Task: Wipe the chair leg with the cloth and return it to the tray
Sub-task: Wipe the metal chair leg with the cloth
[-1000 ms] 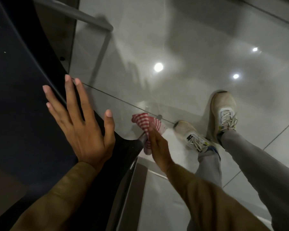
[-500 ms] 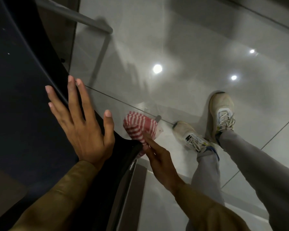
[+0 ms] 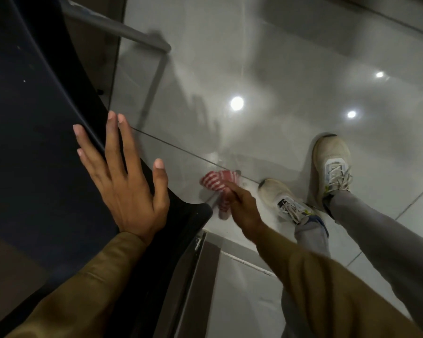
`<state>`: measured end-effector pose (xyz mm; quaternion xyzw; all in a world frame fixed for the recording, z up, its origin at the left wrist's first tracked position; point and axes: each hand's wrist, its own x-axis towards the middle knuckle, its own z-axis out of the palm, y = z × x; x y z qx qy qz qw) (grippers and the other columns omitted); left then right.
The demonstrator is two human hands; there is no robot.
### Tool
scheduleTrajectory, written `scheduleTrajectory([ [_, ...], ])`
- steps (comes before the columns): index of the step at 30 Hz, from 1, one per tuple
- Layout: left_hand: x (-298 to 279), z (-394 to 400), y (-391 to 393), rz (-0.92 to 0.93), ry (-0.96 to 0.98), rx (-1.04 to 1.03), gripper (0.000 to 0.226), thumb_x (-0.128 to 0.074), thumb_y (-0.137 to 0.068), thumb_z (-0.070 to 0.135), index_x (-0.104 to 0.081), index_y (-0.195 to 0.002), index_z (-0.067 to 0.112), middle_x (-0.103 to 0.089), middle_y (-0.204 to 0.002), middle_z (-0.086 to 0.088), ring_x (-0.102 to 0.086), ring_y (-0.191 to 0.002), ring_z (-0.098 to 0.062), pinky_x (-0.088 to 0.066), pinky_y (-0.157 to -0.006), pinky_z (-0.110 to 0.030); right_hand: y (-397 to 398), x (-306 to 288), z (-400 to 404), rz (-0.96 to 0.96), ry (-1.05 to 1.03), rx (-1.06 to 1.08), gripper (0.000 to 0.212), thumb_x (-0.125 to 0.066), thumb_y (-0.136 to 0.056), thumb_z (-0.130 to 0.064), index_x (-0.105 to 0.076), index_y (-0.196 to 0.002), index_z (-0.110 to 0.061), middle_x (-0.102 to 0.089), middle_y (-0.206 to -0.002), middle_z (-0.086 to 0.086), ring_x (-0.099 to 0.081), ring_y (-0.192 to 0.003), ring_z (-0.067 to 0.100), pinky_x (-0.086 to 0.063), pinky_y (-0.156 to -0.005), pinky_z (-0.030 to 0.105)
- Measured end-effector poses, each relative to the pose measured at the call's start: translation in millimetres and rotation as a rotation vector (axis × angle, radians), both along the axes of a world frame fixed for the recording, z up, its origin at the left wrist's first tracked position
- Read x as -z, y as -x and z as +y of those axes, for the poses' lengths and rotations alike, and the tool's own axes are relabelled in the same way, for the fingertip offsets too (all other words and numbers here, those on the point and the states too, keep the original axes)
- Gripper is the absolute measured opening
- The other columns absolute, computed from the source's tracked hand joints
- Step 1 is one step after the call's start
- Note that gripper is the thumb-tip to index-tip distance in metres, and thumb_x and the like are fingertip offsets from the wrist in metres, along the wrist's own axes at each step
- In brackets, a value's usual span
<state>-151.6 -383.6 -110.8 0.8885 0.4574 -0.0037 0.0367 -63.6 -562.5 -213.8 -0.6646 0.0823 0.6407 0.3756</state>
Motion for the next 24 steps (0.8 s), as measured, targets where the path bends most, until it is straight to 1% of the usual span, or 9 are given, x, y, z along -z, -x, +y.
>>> scheduleTrajectory([
  [4, -2, -1, -2, 0.013, 0.01, 0.0, 0.074, -0.03, -0.111, 0.048, -0.023, -0.172, 0.007, -0.024, -0.181, -0.012, -0.006, -0.165, -0.055, -0.002, -0.138, -0.059, 19, -70, -18, -0.198, -0.24, -0.04, 0.032, -0.049, -0.109, -0.021, -0.066, -0.136, -0.02, -0.069, -0.134, -0.004, -0.062, -0.122, -0.003, -0.05, -0.099, 0.01],
  [7, -4, -2, -3, 0.016, 0.023, -0.001, 0.074, -0.033, -0.11, 0.047, -0.024, -0.171, 0.007, -0.023, -0.181, -0.013, -0.007, -0.165, -0.056, -0.002, -0.138, -0.06, 23, -63, -17, -0.297, -0.261, -0.055, 0.035, -0.052, -0.106, -0.005, -0.063, -0.137, -0.016, -0.065, -0.137, -0.005, -0.054, -0.124, -0.015, -0.046, -0.102, 0.008],
  [9, -4, -2, -3, 0.018, 0.03, -0.01, 0.074, -0.034, -0.109, 0.046, -0.024, -0.171, 0.007, -0.023, -0.181, -0.013, -0.006, -0.165, -0.055, -0.002, -0.138, -0.06, 24, -47, -16, -0.313, -0.252, -0.097, 0.037, -0.051, -0.104, 0.003, -0.06, -0.136, -0.015, -0.063, -0.134, -0.005, -0.057, -0.122, -0.011, -0.043, -0.101, 0.003],
  [12, -4, -2, -3, 0.015, 0.028, -0.012, 0.074, -0.034, -0.109, 0.046, -0.025, -0.171, 0.007, -0.024, -0.18, -0.013, -0.005, -0.166, -0.054, 0.001, -0.138, -0.057, 19, -7, -16, -0.283, -0.15, -0.116, 0.033, -0.05, -0.104, 0.006, -0.062, -0.134, 0.0, -0.065, -0.13, 0.013, -0.066, -0.117, 0.025, -0.043, -0.094, -0.003],
  [13, -4, -2, -3, 0.012, 0.026, -0.013, 0.074, -0.033, -0.109, 0.046, -0.025, -0.171, 0.007, -0.024, -0.18, -0.012, -0.005, -0.166, -0.054, 0.001, -0.138, -0.056, 18, 7, -15, -0.232, -0.113, -0.099, 0.031, -0.049, -0.105, 0.004, -0.062, -0.133, 0.005, -0.066, -0.129, 0.02, -0.067, -0.114, 0.035, -0.048, -0.094, 0.002],
  [15, -3, -2, -3, 0.004, 0.022, -0.013, 0.074, -0.032, -0.109, 0.046, -0.025, -0.171, 0.008, -0.025, -0.181, -0.012, -0.005, -0.166, -0.053, 0.002, -0.139, -0.056, 10, 28, -5, -0.076, -0.018, -0.026, 0.032, -0.045, -0.109, -0.004, -0.06, -0.135, 0.008, -0.064, -0.131, 0.033, -0.065, -0.11, 0.046, -0.055, -0.1, 0.032],
  [17, -1, -2, -2, -0.002, 0.028, -0.01, 0.073, -0.031, -0.109, 0.047, -0.026, -0.171, 0.008, -0.025, -0.181, -0.011, -0.005, -0.166, -0.054, 0.001, -0.139, -0.057, 5, 43, -2, -0.014, 0.059, -0.017, 0.034, -0.043, -0.11, -0.01, -0.06, -0.137, 0.003, -0.063, -0.134, 0.03, -0.062, -0.121, 0.044, -0.051, -0.106, 0.045],
  [21, -2, -2, 0, -0.01, 0.034, -0.019, 0.073, -0.029, -0.109, 0.047, -0.026, -0.171, 0.008, -0.026, -0.18, -0.01, -0.005, -0.166, -0.054, -0.003, -0.138, -0.062, 7, -3, -8, -0.089, -0.055, -0.03, 0.029, -0.049, -0.109, -0.014, -0.068, -0.13, -0.013, -0.071, -0.127, 0.012, -0.065, -0.122, 0.031, -0.056, -0.086, 0.012],
  [24, -2, -2, -1, 0.001, 0.032, -0.008, 0.072, -0.029, -0.11, 0.048, -0.025, -0.172, 0.01, -0.025, -0.181, -0.009, -0.005, -0.166, -0.054, -0.002, -0.138, -0.061, 26, -56, -22, -0.202, -0.245, -0.005, 0.035, -0.051, -0.109, -0.018, -0.064, -0.136, -0.037, -0.067, -0.136, -0.018, -0.058, -0.131, 0.001, -0.046, -0.102, 0.007],
])
